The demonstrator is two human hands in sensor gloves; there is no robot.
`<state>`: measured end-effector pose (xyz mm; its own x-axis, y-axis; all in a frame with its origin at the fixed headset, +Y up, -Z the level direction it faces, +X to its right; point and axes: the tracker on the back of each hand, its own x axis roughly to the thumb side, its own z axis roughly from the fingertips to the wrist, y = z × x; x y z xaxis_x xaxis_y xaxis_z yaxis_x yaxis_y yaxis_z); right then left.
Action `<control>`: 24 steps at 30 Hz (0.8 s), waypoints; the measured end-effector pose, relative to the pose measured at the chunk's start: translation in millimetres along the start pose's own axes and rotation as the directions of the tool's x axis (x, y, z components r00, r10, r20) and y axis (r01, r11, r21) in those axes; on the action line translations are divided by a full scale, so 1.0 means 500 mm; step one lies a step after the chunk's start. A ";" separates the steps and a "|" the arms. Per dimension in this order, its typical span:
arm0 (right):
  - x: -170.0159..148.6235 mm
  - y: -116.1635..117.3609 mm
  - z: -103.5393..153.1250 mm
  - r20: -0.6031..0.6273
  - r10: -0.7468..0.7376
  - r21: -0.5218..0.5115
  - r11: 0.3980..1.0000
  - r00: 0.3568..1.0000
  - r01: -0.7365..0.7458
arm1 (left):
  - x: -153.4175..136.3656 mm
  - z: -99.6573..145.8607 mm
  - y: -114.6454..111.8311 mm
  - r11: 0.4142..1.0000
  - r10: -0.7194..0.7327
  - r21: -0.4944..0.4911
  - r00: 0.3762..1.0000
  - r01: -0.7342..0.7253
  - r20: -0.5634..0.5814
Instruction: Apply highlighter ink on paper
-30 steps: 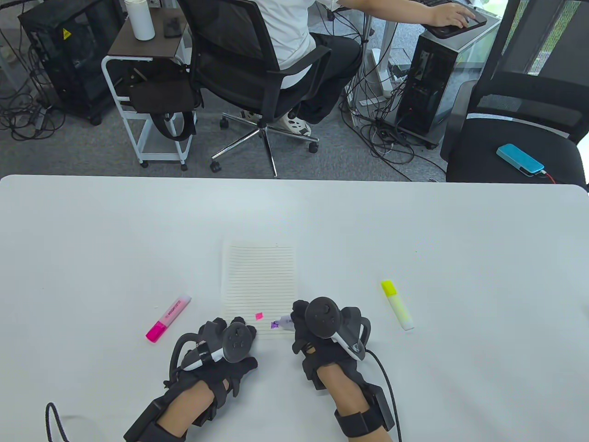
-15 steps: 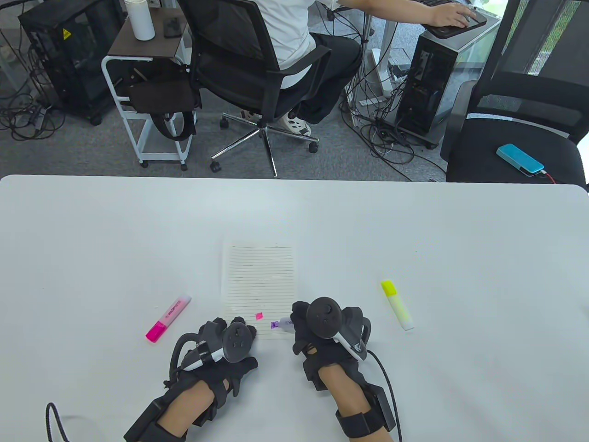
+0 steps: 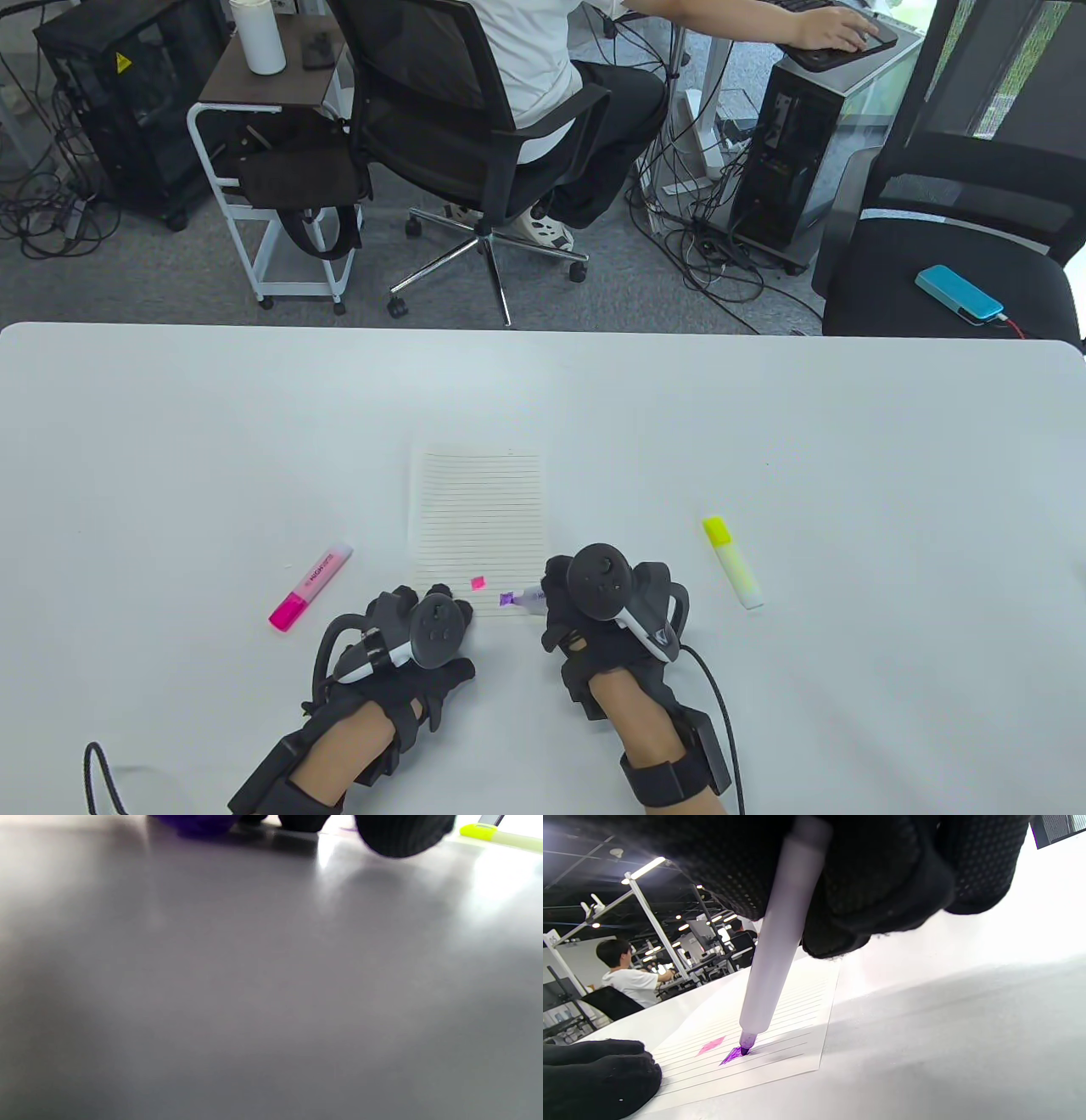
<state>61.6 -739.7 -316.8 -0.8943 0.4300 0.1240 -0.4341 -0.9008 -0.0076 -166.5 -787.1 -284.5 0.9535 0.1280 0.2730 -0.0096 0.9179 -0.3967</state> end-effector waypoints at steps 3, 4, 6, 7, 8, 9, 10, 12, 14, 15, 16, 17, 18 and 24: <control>0.003 0.007 0.000 0.021 -0.022 0.008 1.000 1.000 0.022 | 0.000 0.000 0.000 1.000 -0.001 0.000 1.000 0.001 0.000; 0.004 0.007 0.000 0.018 -0.016 0.007 1.000 1.000 0.016 | 0.000 0.000 0.000 1.000 -0.001 0.000 1.000 0.001 0.000; 0.005 0.004 -0.001 0.001 0.003 0.012 1.000 1.000 -0.003 | -0.001 0.000 0.000 1.000 0.002 0.000 1.000 -0.002 0.001; 0.003 0.003 -0.001 -0.008 0.009 0.004 1.000 1.000 -0.009 | -0.001 0.000 0.000 1.000 0.003 0.000 1.000 -0.003 0.001; 0.001 0.002 -0.001 -0.012 0.011 0.005 1.000 1.000 -0.011 | -0.001 0.000 0.000 1.000 0.002 -0.001 1.000 -0.002 0.001; 0.000 0.002 0.000 -0.012 0.007 0.008 1.000 1.000 -0.007 | -0.001 0.000 0.000 1.000 0.001 -0.001 1.000 -0.001 0.001; -0.001 0.002 0.001 -0.011 -0.001 0.004 1.000 1.000 0.001 | -0.001 0.000 0.000 1.000 0.001 -0.001 1.000 -0.001 0.001; 0.000 0.003 0.001 0.007 -0.004 -0.008 1.000 1.000 0.004 | -0.001 0.000 0.000 1.000 0.000 -0.001 1.000 0.000 0.001; 0.002 0.007 0.001 0.019 -0.025 -0.002 1.000 1.000 0.025 | -0.001 0.000 0.000 1.000 0.000 -0.001 1.000 0.000 0.002; 0.003 0.008 0.001 0.016 -0.025 0.001 1.000 1.000 0.025 | -0.001 0.000 0.000 1.000 0.002 0.000 1.000 -0.002 0.002; 0.003 0.007 0.000 0.011 -0.013 0.002 1.000 1.000 0.013 | -0.001 0.000 0.000 1.000 0.002 -0.001 1.000 -0.002 0.002; 0.002 0.006 0.000 0.000 -0.009 0.005 1.000 1.000 0.009 | -0.001 0.000 0.000 1.000 0.002 -0.001 1.000 -0.002 0.002; -0.001 0.004 -0.001 -0.015 -0.007 0.004 1.000 1.000 0.007 | -0.001 0.000 0.000 1.000 0.001 -0.001 1.000 -0.001 0.003; -0.006 0.001 0.001 -0.007 -0.011 -0.009 1.000 1.000 0.011 | -0.001 0.000 0.000 1.000 0.001 -0.001 1.000 -0.001 0.002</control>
<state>64.1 -741.3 -316.9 -0.8903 0.4399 0.1175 -0.4446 -0.8956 -0.0157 -166.9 -787.3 -284.7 0.9528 0.1298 0.2746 -0.0103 0.9173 -0.3980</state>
